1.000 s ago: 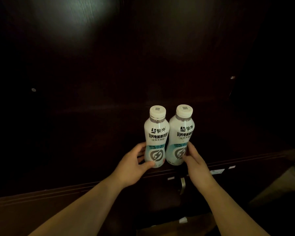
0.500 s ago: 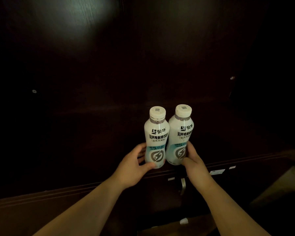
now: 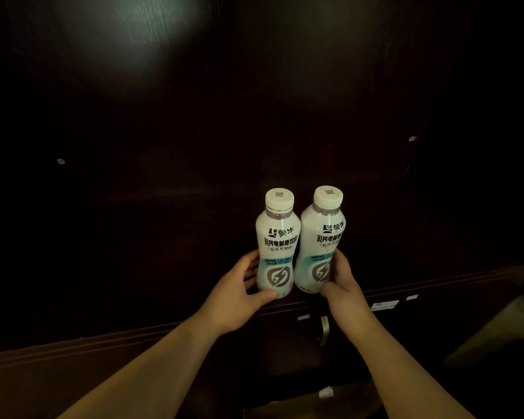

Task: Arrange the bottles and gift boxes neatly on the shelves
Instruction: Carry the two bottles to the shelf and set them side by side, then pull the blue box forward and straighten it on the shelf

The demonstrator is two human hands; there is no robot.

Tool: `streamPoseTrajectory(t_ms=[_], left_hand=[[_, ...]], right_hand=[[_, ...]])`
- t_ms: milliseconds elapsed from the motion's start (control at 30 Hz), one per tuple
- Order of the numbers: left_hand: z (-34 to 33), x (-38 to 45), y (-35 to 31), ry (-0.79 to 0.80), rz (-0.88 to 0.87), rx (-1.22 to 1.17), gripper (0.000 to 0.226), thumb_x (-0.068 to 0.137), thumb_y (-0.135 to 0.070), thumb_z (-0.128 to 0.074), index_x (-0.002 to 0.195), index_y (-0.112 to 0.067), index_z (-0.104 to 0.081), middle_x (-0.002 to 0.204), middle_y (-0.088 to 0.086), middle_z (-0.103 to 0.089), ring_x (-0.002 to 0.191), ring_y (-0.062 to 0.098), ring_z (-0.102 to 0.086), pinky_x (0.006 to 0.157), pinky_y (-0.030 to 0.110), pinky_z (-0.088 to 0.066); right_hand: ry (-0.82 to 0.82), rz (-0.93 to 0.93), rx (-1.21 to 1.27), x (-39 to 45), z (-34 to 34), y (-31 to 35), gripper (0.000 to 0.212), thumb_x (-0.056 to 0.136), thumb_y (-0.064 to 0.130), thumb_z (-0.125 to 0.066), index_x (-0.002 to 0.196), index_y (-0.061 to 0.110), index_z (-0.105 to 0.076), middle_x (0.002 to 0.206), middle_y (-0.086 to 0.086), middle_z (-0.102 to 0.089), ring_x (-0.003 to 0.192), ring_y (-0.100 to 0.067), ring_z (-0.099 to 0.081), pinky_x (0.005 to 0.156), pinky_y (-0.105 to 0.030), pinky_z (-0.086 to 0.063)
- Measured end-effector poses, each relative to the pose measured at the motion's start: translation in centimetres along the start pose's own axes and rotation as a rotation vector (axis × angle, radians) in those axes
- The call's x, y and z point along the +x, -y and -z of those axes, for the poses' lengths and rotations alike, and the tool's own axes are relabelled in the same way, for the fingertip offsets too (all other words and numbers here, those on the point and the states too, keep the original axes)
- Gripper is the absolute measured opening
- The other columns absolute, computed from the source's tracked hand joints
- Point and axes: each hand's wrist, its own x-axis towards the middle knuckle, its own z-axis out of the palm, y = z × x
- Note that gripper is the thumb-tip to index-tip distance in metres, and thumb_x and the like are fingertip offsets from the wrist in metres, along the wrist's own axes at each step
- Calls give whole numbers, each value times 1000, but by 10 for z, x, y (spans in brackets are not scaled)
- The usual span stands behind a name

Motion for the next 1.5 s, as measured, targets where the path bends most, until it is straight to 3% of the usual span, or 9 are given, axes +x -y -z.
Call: streamPoseTrajectory(t_ms=[133, 367, 667, 900, 1067, 1167, 1233, 1333, 1500], left_hand=[[0, 0, 0, -8, 2, 18, 81, 76, -14, -85, 127, -55, -36, 122, -24, -55, 107, -25, -50, 82, 2, -41], [1, -1, -1, -2, -6, 2, 84, 76, -16, -85, 137, -48, -37, 125, -22, -56, 112, -21, -51, 85, 5, -43], [2, -2, -3, 17, 14, 29, 84, 79, -13, -82, 146, -34, -36, 124, -23, -55, 107, -24, -51, 83, 4, -43], [2, -1, 0, 12, 18, 25, 84, 78, -15, -84, 141, -45, -38, 124, -26, -53, 108, -24, -51, 82, 5, -44], [3, -7, -7, -7, 21, 23, 83, 72, -28, -86, 128, -62, -35, 135, -22, -51, 124, -12, -47, 98, 14, -42], [12, -22, -14, -17, 55, 29, 88, 76, -36, -83, 146, -44, -29, 150, -12, -42, 136, 1, -39, 107, 20, -35], [26, -37, -19, -57, 85, 44, 84, 83, -39, -77, 150, -39, -27, 153, -9, -40, 137, 3, -37, 109, 24, -34], [64, -67, -32, -101, 71, 205, 78, 86, -54, -66, 152, -40, -25, 154, -15, -39, 138, 0, -34, 114, 31, -33], [152, -135, -61, -151, -89, 610, 78, 85, -77, -35, 153, -39, -25, 148, -23, -37, 138, -4, -27, 105, 13, -23]], right_hand=[[-3, -3, -18, 1, 0, -1, 78, 89, 3, -58, 152, 43, -35, 124, 34, -64, 116, 16, -55, 99, -21, -45], [-26, -16, -29, 0, -1, 2, 79, 90, 0, -57, 155, 38, -33, 136, 22, -60, 118, 13, -55, 107, -31, -44], [-6, -3, -48, -1, -3, 0, 75, 91, -1, -55, 143, 51, -39, 124, 37, -63, 118, 13, -56, 103, -25, -44], [-26, -30, -36, 0, -3, -1, 76, 90, 2, -57, 148, 47, -38, 127, 27, -66, 121, 7, -57, 110, -36, -45], [-84, -24, 4, -10, -2, 5, 87, 80, 13, -58, 157, 40, -25, 157, 11, -43, 143, -8, -40, 118, -43, -36], [-176, -23, 28, -25, -6, 6, 86, 92, -1, -51, 159, 42, -19, 166, 9, -24, 146, -5, -24, 117, -35, -27], [-276, -3, 22, -40, -14, 7, 77, 98, 5, -50, 157, 43, -20, 166, 11, -22, 144, -2, -21, 114, -31, -24], [-416, 79, -51, -69, -42, 17, 60, 99, 17, -55, 150, 37, -31, 159, 4, -33, 142, -7, -33, 112, -32, -31], [-392, 210, -103, -110, -127, 51, 54, 93, 8, -64, 142, 20, -43, 141, -7, -47, 130, -25, -49, 110, -45, -41]])
